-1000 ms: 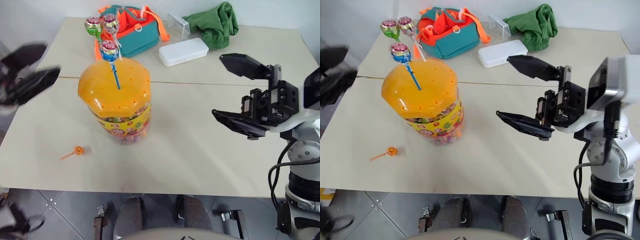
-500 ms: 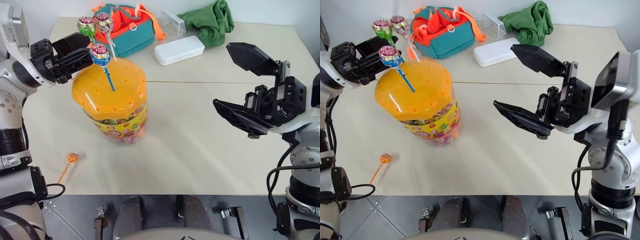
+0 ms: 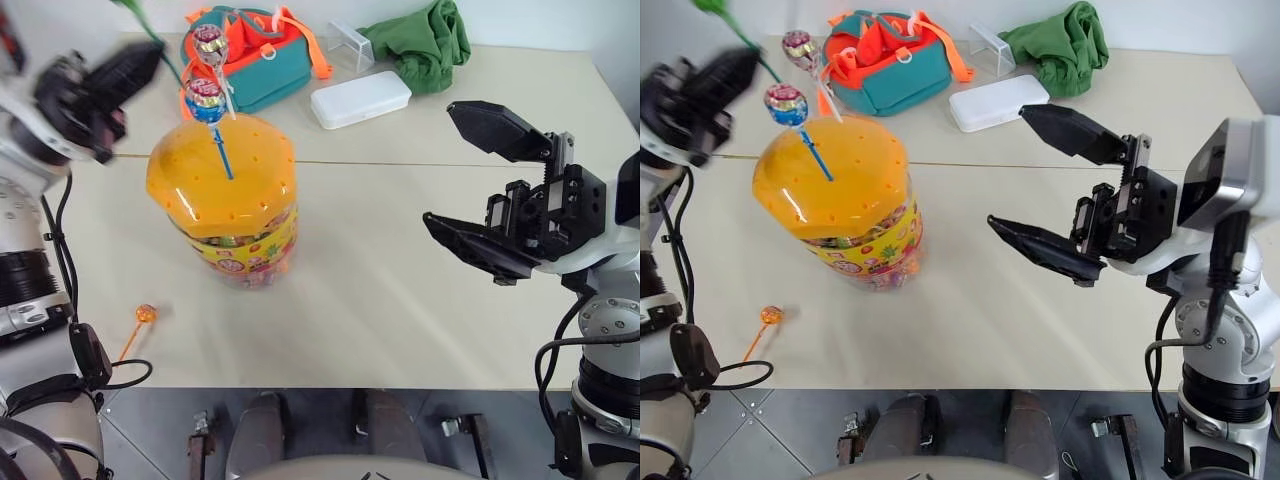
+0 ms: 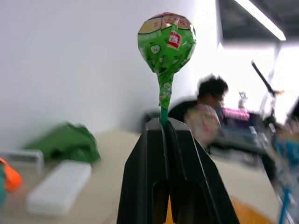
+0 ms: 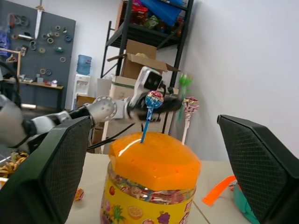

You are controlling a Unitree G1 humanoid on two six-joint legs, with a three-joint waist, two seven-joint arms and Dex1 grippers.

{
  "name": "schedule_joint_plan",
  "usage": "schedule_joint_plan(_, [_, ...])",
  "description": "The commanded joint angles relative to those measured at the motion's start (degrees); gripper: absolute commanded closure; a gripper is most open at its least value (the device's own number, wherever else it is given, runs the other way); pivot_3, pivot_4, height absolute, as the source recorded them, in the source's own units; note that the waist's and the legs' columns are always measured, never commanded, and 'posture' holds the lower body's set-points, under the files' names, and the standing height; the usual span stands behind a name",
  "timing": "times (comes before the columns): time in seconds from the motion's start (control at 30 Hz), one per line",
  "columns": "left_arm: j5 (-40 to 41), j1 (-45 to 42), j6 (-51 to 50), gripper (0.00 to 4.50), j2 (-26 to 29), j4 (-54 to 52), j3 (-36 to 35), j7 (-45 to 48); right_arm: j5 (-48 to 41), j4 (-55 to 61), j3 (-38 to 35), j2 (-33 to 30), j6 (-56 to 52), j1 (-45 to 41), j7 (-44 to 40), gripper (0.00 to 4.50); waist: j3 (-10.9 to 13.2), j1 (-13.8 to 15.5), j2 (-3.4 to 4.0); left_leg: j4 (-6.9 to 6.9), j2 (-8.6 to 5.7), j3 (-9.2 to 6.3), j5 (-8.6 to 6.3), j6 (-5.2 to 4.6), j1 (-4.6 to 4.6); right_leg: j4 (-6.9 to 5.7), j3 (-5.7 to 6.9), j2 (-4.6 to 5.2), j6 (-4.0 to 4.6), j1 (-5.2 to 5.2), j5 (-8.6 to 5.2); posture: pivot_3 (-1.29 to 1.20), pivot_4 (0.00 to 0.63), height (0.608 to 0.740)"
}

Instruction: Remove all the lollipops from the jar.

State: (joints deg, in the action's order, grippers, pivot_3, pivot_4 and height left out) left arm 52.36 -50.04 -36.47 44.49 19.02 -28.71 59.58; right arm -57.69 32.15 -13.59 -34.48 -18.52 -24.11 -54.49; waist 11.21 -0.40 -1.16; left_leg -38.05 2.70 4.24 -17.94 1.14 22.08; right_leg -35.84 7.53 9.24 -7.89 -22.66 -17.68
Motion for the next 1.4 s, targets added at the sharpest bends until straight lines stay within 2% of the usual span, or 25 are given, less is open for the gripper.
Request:
schedule_joint_plan(0.03, [-0.65, 4.99, -0.66, 4.49, 6.09, 2.58, -7.49, -3.9, 1.25, -0.76, 2.24, -0.61, 1.8, -2.04, -5.97, 0.0, 0.0, -0.57, 0.0, 0.0, 0.01, -0.01, 0.0, 0.0, 0.01, -0.01, 0.02, 0.0, 0.0, -0.02, 0.0, 0.0, 0.15, 0.74])
schedule_joint_plan(0.13, [-5.08, 17.7, -0.2, 4.49, 10.71, 1.32, -11.13, -5.03, 3.1, -4.52, 5.0, -0.47, 2.32, -4.3, -11.07, 0.0, 0.0, -1.47, 0.0, 0.08, 0.01, 0.07, -0.01, -0.01, -0.08, -0.01, -0.05, 0.0, 0.0, -0.02, 0.0, 0.0, 0.15, 0.74])
schedule_joint_plan(0.17, [-7.69, 24.26, 1.17, 4.49, 11.83, 0.42, -12.16, -4.36, 4.42, -6.17, 6.18, -0.82, 2.68, -5.0, -13.31, 0.0, 0.0, -1.56, 0.01, 0.12, 0.01, 0.09, -0.02, -0.02, -0.11, -0.02, -0.07, 0.0, 0.0, -0.02, 0.0, 0.0, 0.15, 0.74])
schedule_joint_plan(0.27, [-13.85, 41.25, 5.52, 4.49, 12.6, -3.62, -13.67, -2.03, 9.75, -10.64, 9.59, -2.46, 3.97, -6.48, -18.84, 0.0, 0.01, -1.27, -0.04, 0.1, 0.04, 0.11, -0.03, -0.01, -0.04, -0.02, -0.06, 0.0, 0.0, -0.08, 0.0, 0.0, 0.15, 0.74])
schedule_joint_plan(0.37, [-17.95, 56.58, 9.05, 4.49, 8.3, -8.13, -15.99, -3.15, 15.17, -14.23, 13.91, -4.2, 4.28, -7.31, -22.66, 0.0, -0.01, -1.1, -0.16, 0.05, 0.05, 0.15, -0.12, 0.0, 0.04, 0.0, -0.1, 0.01, 0.0, -0.16, 0.0, 0.0, 0.15, 0.74])
schedule_joint_plan(0.5, [-20.11, 65.04, 9.93, 4.49, 4.45, -13.34, -15.11, -5.74, 21.12, -17.25, 17.24, -5.14, 7.91, -7.11, -26.67, 0.0, -0.03, 0.45, -0.21, -0.08, 0.08, 0.12, -0.18, 0.0, 0.07, -0.01, -0.08, 0.02, 0.01, -0.15, 0.0, 0.0, 0.15, 0.74])
schedule_joint_plan(0.6, [-19.72, 67.32, 7.88, 4.49, 3.26, -17.21, -15.07, -7.85, 22.9, -18.3, 17.75, -4.93, 8.4, -7.07, -26.66, 0.0, -0.04, 0.7, -0.21, -0.15, 0.06, 0.12, -0.19, 0.01, 0.06, -0.01, -0.11, 0.07, 0.03, -0.11, 0.01, 0.0, 0.15, 0.74])
schedule_joint_plan(0.7, [-19.5, 69.04, 7.0, 3.84, 3.64, -17.69, -14.86, -6.79, 23.18, -18.7, 17.51, -3.96, 8.83, -7.67, -26.64, 0.0, -0.04, 0.33, -0.21, -0.14, 0.08, 0.14, -0.19, 0.01, 0.05, -0.03, -0.1, 0.06, 0.04, -0.12, 0.02, 0.0, 0.15, 0.74])
schedule_joint_plan(0.83, [-18.4, 68.63, 10.05, 2.63, 4.25, -17.63, -17.03, -3.7, 19.33, -17.51, 16.44, -0.4, 5.18, -10.1, -22.71, 0.0, -0.04, -0.17, -0.21, -0.05, 0.11, 0.18, -0.2, 0.04, 0.03, -0.02, -0.08, 0.02, 0.04, -0.17, 0.02, 0.0, 0.15, 0.74])
schedule_joint_plan(0.97, [-10.74, 65.12, 11.55, 1.42, 4.25, -19.06, -21.92, 3.06, 16.9, -17.03, 16.65, 4.04, 0.56, -14.38, -17.1, 0.0, -0.03, -0.36, -0.2, -0.06, 0.14, 0.19, -0.21, 0.05, 0.04, -0.03, -0.07, -0.01, 0.05, -0.18, 0.02, 0.0, 0.15, 0.74])
schedule_joint_plan(1.03, [-6.92, 63.13, 10.17, 1.32, 4.68, -19.74, -23.72, 4.88, 16.17, -17.81, 17.15, 6.26, -0.81, -16.8, -15.35, 0.0, -0.03, -0.37, -0.2, -0.08, 0.14, 0.19, -0.21, 0.06, 0.05, -0.02, -0.08, 0.0, 0.05, -0.18, 0.02, 0.0, 0.15, 0.74])
schedule_joint_plan(1.17, [5.74, 58.95, 3.26, 1.32, 5.09, -25.71, -27.48, 6.09, 18.02, -21.01, 19.46, 12.49, -3.82, -23.97, -9.85, 0.0, -0.02, -0.71, -0.18, -0.12, 0.15, 0.17, -0.21, 0.06, 0.05, -0.1, -0.09, 0.0, 0.05, -0.18, 0.02, 0.0, 0.15, 0.74])
schedule_joint_plan(1.4, [12.68, 55.98, 1.88, 1.32, 2.18, -34.01, -26.15, 2.94, 22.17, -25.75, 23.3, 19.07, -6.09, -31.4, -5.36, 0.0, -0.02, -1.52, -0.17, -0.07, 0.13, 0.13, -0.23, 0.08, 0.04, -0.12, -0.07, 0.0, 0.05, -0.19, 0.03, 0.0, 0.15, 0.74])
